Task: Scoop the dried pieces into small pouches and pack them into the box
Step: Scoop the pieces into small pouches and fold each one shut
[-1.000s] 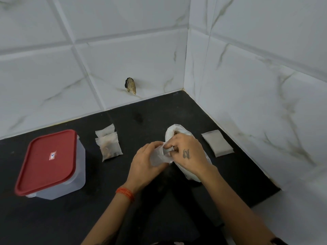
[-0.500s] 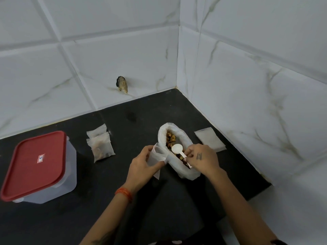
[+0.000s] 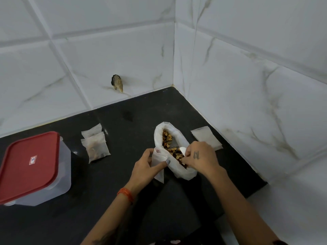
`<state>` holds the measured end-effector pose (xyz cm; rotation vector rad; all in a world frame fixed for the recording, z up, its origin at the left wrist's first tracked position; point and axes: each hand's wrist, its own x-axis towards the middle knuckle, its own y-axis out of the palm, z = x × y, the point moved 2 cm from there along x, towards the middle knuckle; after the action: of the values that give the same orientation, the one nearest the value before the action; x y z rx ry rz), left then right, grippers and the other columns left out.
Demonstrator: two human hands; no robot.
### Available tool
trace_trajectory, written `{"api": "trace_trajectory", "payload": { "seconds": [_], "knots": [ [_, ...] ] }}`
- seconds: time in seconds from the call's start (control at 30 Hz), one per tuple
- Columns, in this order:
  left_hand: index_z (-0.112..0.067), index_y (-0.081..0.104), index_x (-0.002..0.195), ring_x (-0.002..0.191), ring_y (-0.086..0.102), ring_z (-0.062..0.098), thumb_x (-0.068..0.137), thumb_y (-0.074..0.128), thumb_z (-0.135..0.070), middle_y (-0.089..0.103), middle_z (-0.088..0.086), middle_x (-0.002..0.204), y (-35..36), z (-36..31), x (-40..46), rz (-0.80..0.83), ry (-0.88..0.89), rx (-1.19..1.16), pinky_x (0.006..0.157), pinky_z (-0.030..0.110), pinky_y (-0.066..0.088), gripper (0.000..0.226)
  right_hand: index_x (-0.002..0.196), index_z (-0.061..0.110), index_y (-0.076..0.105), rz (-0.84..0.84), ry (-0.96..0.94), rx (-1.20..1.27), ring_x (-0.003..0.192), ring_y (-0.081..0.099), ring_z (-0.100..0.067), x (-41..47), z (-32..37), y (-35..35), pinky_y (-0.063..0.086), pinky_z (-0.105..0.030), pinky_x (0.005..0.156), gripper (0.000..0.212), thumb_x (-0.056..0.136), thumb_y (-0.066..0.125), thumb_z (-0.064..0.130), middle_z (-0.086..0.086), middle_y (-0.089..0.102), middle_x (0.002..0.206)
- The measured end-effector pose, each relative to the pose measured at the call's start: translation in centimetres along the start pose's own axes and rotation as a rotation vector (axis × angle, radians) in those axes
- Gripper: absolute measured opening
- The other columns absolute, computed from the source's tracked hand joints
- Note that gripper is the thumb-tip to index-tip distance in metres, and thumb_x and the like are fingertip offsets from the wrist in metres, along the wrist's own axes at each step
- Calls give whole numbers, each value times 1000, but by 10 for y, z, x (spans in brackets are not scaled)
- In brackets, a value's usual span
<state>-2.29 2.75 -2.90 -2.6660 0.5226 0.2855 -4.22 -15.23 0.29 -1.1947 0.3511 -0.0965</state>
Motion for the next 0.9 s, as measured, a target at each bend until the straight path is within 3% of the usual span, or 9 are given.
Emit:
{"api": "trace_trajectory", "payload": {
  "seconds": [0.23, 0.4, 0.57, 0.67, 0.9],
  "knots": [
    [-33, 46, 116, 87, 60, -4, 80, 69, -38, 64, -16, 94, 0, -4, 0, 24, -13, -18, 63, 11, 42, 44, 102, 16, 73, -58, -19, 115, 93, 65, -13, 0, 1, -11, 50, -21, 81, 23, 85, 66, 29, -2, 71, 101],
    [-34, 44, 116, 90, 59, -1, 80, 69, -38, 63, -15, 97, 1, -4, 2, 33, -33, -31, 66, 13, 42, 44, 101, 13, 71, 11, 23, 50, 91, 65, -14, 3, -2, 0, 49, -22, 78, 27, 83, 68, 33, -3, 70, 97],
    [-34, 45, 116, 96, 61, 3, 79, 70, -39, 65, -13, 99, 3, 0, 5, 61, -49, -46, 70, 18, 44, 45, 82, 11, 75, 15, -14, 221, 79, 65, -11, 8, -1, -2, 49, -20, 71, 15, 83, 66, 24, -2, 72, 82],
    [-34, 45, 116, 95, 61, 3, 78, 70, -40, 66, -13, 99, 3, 1, 5, 71, -51, -50, 70, 18, 45, 45, 84, 13, 76, 14, -23, 300, 77, 64, -10, 10, -1, -3, 48, -20, 73, 13, 84, 66, 22, 2, 70, 79],
    [-35, 44, 116, 94, 60, 2, 79, 69, -39, 64, -14, 98, 1, 2, 7, 72, -53, -54, 71, 18, 45, 45, 102, 14, 72, -24, -16, 15, 89, 65, -14, 8, 0, 2, 51, -23, 78, 25, 85, 64, 31, -3, 71, 97]
  ]
}}
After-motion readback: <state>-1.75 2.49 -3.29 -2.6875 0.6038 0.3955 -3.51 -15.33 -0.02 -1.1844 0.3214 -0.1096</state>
